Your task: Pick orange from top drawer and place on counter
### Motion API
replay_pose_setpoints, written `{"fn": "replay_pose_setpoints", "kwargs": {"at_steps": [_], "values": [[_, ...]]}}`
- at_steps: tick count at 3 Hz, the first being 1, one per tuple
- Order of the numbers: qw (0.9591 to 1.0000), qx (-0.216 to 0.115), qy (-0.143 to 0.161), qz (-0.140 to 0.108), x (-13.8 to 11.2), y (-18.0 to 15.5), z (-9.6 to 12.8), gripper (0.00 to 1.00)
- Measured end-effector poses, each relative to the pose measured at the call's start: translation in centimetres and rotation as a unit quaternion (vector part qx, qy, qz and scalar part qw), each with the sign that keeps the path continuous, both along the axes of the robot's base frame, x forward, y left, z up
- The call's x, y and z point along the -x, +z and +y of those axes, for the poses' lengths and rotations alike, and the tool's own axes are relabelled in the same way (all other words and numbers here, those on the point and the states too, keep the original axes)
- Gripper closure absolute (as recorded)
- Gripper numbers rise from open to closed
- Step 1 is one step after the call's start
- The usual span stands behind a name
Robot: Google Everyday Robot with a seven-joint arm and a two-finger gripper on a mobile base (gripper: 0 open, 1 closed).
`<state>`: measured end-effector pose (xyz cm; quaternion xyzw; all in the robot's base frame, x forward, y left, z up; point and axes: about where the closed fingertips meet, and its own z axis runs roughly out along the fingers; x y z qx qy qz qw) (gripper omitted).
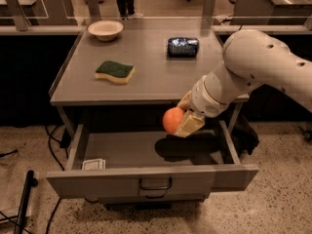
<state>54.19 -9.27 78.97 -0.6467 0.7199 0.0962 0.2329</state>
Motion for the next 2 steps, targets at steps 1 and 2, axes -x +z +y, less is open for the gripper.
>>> {"fn": "replay_pose_setpoints", "kwargs": {"at_steps": [1,2], "values": [[1.0000,0.000,0.000,0.000,0.0,0.0,0.0,1.00],[0.9999,-0.011,-0.001,-0.010,0.1,3.8,1.1,1.00]]}}
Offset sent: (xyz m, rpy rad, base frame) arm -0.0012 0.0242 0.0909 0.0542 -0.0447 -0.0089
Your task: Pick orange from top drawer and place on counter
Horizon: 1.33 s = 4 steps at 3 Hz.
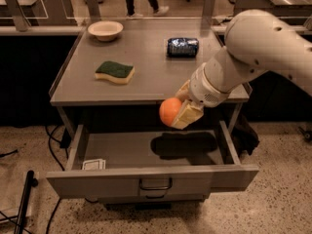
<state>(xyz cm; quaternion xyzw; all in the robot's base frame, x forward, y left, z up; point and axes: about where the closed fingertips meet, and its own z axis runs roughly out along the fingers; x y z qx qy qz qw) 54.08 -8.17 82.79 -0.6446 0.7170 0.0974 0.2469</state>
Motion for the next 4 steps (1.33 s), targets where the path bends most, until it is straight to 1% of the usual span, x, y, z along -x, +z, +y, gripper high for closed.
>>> {"fn": "replay_pose_setpoints", "kwargs": {"at_steps": [1,2,3,4], "values": [[0.9997,-0.003,0.000,-0.024,-0.5,4.3,0.6,1.00],[0.9989,-0.008,-0.003,-0.047,-2.3,6.6,0.5,1.00],[0.9973,-0.017,-0.004,-0.072,-4.7,7.5,0.4,1.00],[0.9951,-0.041,-0.019,-0.088,-8.3,7.6,0.5,1.00]]}}
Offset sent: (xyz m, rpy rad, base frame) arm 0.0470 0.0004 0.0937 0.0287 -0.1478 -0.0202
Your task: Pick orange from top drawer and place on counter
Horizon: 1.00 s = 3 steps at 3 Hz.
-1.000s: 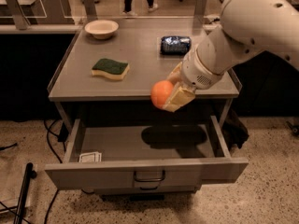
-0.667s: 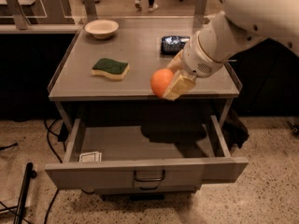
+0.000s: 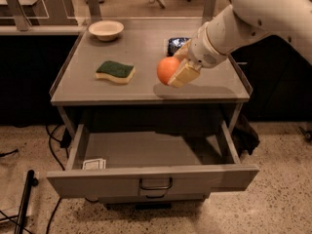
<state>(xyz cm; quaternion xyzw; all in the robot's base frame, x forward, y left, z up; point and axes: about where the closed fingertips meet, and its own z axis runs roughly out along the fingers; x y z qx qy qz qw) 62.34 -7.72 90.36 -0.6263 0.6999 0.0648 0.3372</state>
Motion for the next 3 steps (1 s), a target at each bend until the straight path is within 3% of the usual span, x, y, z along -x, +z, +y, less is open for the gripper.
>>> {"fn": "replay_pose_setpoints", "kwargs": {"at_steps": [1,3], "values": [[0.9998,-0.016,-0.011,-0.002,-1.9,-0.4,-0.1,1.00],[0.9984,-0.034,-0.039,0.023,-4.0,-2.9,-0.6,1.00]]}}
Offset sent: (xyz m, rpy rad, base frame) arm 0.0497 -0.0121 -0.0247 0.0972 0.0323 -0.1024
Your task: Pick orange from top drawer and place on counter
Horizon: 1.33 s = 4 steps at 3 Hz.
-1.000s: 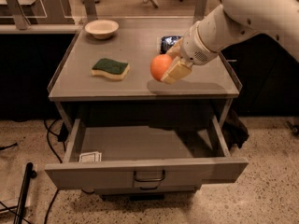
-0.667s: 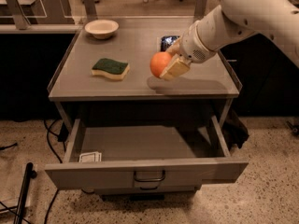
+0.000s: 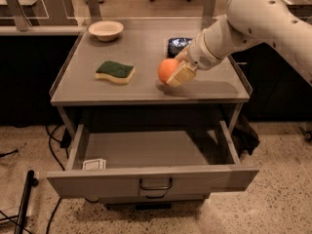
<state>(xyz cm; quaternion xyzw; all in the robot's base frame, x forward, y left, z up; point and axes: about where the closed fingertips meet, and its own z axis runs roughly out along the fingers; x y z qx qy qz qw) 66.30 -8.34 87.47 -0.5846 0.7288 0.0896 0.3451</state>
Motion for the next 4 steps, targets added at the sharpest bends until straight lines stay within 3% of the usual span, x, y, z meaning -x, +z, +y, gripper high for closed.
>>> {"fn": "replay_pose_setpoints", "kwargs": {"at_steps": [2,3,4], "values": [[0.9995,0.002,-0.015,0.029,-0.5,-2.7,-0.5,1.00],[0.9994,0.002,-0.015,0.030,-0.5,-2.8,-0.5,1.00],[0.9994,0.003,-0.015,0.032,-0.5,-3.0,-0.5,0.81]]}}
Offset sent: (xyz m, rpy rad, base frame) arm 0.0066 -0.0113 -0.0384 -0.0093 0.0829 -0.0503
